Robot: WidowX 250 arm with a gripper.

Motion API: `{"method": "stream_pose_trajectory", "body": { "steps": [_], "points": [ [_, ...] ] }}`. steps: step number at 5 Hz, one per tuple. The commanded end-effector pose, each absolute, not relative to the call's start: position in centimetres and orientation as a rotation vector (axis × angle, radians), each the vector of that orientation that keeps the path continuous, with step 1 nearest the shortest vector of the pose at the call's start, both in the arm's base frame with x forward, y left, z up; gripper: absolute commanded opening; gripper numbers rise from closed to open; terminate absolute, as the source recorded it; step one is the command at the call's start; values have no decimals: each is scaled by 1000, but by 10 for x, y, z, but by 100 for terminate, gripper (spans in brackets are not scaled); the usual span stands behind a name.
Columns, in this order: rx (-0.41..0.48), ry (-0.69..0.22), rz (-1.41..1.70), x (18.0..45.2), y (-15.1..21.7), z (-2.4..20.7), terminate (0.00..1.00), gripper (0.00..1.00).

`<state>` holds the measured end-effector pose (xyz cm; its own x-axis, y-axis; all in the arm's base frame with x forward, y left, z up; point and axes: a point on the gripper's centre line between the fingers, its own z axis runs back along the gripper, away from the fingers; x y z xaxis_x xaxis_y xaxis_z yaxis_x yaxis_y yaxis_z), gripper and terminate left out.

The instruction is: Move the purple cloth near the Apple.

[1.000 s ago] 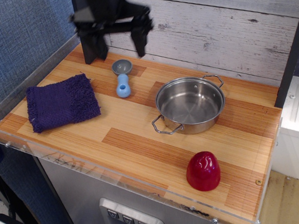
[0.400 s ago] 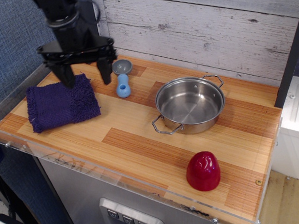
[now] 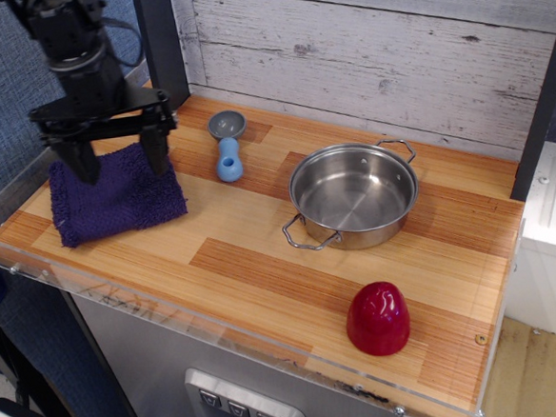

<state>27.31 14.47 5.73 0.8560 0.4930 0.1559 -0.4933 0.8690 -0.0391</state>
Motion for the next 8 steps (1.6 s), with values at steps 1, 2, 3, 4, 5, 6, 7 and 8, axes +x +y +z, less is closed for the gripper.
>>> {"method": "stream_pose_trajectory", "body": {
  "steps": [1, 2, 3, 4, 5, 6, 7, 8],
  "points": [
    [7, -151, 565, 262, 163, 52, 0, 100],
    [9, -146, 586, 261, 170, 46, 0, 100],
    [37, -189, 632, 269, 168, 32, 0, 100],
    [36, -201, 640, 288, 159, 20, 0, 100],
    [34, -204, 612, 301, 144, 18, 0, 100],
    [21, -201, 562, 310, 122, 15, 0, 100],
    [-16, -184, 466, 321, 89, 11, 0, 100],
    [-50, -176, 372, 327, 53, 10, 0, 100]
  ]
}}
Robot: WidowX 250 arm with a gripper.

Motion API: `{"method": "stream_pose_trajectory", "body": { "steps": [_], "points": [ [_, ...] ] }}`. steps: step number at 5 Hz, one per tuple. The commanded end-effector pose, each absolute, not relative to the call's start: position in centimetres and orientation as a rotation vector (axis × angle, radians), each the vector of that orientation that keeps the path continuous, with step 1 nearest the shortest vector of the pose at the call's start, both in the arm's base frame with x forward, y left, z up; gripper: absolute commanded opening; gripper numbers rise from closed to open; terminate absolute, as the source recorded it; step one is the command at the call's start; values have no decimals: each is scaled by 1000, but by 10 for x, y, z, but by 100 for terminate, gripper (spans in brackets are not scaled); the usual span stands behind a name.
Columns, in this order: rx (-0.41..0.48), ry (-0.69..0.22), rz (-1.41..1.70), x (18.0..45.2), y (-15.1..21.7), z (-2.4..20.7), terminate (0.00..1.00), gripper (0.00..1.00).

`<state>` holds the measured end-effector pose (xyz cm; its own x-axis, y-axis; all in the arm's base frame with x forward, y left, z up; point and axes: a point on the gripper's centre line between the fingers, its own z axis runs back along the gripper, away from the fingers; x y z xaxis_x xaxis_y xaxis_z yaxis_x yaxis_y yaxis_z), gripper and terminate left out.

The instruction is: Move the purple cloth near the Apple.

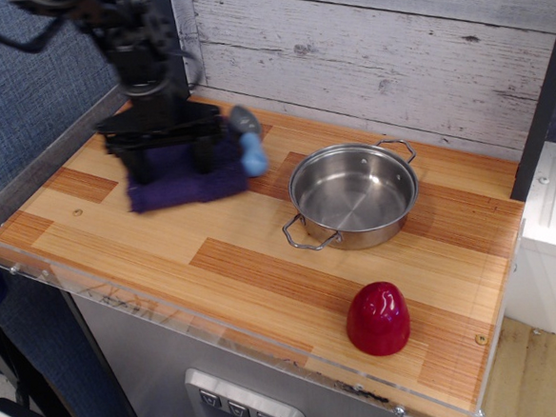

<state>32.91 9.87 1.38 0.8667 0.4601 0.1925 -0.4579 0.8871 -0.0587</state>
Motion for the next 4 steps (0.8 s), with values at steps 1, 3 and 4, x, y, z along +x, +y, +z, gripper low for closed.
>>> {"method": "stream_pose_trajectory", "body": {
  "steps": [1, 3, 4],
  "points": [
    [-70, -159, 297, 319, 24, 8, 0, 100],
    [-85, -110, 202, 281, -9, 2, 0, 100],
    [-94, -101, 205, 259, -9, 3, 0, 100]
  ]
}}
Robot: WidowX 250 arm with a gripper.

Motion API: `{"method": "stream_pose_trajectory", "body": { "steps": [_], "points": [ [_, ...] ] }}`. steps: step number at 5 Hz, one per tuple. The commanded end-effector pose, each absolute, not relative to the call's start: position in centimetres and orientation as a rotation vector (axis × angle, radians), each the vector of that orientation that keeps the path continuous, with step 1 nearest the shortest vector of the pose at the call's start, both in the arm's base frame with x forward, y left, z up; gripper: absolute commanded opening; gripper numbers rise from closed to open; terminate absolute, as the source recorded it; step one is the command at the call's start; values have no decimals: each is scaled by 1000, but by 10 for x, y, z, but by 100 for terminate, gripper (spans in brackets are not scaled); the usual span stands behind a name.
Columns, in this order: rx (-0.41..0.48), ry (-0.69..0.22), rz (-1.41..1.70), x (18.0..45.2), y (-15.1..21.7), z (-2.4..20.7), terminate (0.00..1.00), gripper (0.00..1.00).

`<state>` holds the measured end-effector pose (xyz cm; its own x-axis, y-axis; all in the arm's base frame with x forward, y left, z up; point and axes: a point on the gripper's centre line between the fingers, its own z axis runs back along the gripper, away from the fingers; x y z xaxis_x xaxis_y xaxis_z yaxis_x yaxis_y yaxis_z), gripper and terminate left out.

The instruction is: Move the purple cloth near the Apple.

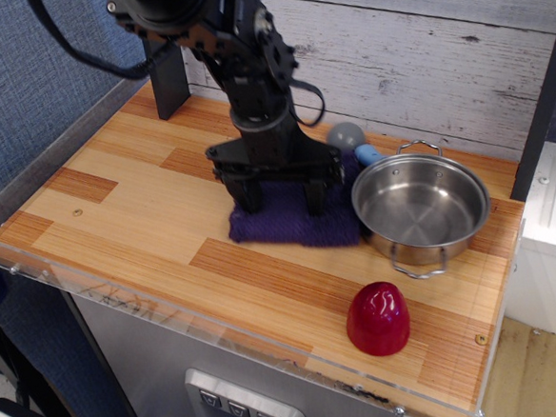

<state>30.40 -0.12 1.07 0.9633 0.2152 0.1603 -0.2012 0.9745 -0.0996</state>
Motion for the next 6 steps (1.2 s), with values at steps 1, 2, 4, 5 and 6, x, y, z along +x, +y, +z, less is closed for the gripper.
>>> {"method": "stream_pose_trajectory", "body": {
  "steps": [1, 2, 4, 5, 6],
  "points": [
    [-75, -89, 224, 240, -3, 7, 0, 100],
    [-68, -93, 255, 227, 2, 11, 0, 100],
    [-64, -124, 290, 229, 5, 17, 0, 100],
    [-60, -139, 287, 233, 8, 21, 0, 100],
    [-67, -171, 301, 235, 12, 30, 0, 100]
  ]
}}
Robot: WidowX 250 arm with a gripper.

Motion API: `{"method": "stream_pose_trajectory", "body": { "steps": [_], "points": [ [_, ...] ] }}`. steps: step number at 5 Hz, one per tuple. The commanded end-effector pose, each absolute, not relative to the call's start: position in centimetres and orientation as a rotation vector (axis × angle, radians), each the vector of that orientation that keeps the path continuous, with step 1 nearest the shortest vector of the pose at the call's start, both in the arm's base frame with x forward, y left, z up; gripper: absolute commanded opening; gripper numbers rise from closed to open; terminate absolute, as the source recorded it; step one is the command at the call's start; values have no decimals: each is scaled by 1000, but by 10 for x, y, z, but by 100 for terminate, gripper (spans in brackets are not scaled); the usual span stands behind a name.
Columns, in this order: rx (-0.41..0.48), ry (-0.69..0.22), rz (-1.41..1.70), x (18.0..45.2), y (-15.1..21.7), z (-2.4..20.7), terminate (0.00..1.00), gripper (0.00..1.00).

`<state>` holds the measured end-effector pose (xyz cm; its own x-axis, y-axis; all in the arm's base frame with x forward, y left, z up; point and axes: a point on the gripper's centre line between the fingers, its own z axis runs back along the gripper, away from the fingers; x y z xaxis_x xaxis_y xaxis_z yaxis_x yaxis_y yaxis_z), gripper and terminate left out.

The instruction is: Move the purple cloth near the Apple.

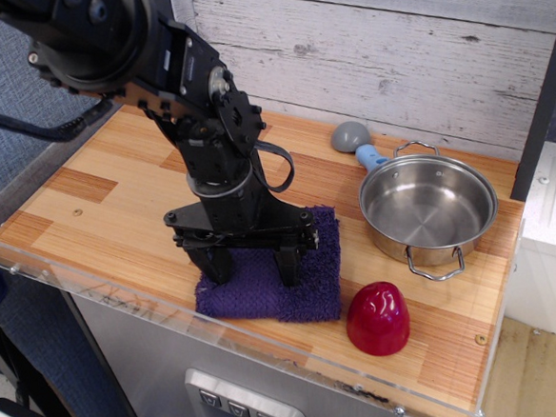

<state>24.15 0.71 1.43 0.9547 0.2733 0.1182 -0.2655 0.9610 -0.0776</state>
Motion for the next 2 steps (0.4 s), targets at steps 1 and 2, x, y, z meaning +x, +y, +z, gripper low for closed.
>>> {"method": "stream_pose_trajectory", "body": {
  "steps": [1, 2],
  "points": [
    [-98, -224, 295, 239, 15, 47, 0, 100],
    [-138, -286, 288, 245, 15, 74, 0, 100]
  ]
}}
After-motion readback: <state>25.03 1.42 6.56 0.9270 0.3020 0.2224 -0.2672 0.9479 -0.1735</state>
